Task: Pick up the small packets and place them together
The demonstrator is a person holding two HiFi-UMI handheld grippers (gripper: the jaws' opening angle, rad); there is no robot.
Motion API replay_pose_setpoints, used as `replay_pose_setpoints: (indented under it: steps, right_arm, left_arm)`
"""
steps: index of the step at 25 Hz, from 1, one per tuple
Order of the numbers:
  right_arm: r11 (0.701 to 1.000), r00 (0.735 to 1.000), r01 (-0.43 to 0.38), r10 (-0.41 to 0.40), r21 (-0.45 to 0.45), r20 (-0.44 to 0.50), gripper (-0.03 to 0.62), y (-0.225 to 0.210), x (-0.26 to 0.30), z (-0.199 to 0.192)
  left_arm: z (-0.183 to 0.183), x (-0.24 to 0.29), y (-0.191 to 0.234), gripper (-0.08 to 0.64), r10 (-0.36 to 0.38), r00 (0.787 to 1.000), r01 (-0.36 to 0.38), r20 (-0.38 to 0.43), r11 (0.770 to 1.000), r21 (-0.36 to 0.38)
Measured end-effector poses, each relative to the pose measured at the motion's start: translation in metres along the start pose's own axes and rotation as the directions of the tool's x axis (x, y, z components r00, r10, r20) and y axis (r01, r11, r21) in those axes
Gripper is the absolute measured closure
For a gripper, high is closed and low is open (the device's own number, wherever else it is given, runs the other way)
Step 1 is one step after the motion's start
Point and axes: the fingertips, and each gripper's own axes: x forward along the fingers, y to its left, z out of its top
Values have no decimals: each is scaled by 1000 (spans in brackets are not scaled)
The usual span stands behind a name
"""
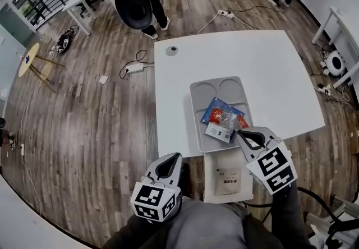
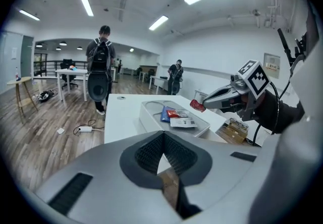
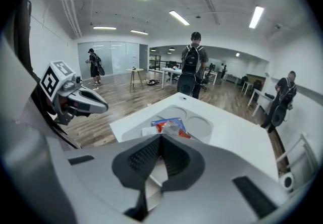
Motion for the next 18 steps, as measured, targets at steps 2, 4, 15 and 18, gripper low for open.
replay_pose_setpoints:
  steps: [2, 4, 15, 18]
  right_arm:
    - [1000, 1000, -1, 1, -12, -21, 586, -5, 16, -1]
    - [1000, 999, -9, 8, -22, -45, 586, -4, 33, -5]
    - [998, 998, -58, 58, -26, 12, 500, 9, 45, -1]
    - [999, 996, -42, 42, -4, 74, 500, 5, 30, 7]
  left_arm:
    - [-7, -6, 13, 560, 38, 999, -38, -1, 999, -27]
    - [-15, -11, 23, 560, 68, 998, -69, -7, 996, -53]
    - [-32, -15, 29, 560, 85, 996, -87, -25, 992, -95]
    - [-29, -13, 21, 558, 66, 997, -68, -27, 994, -81]
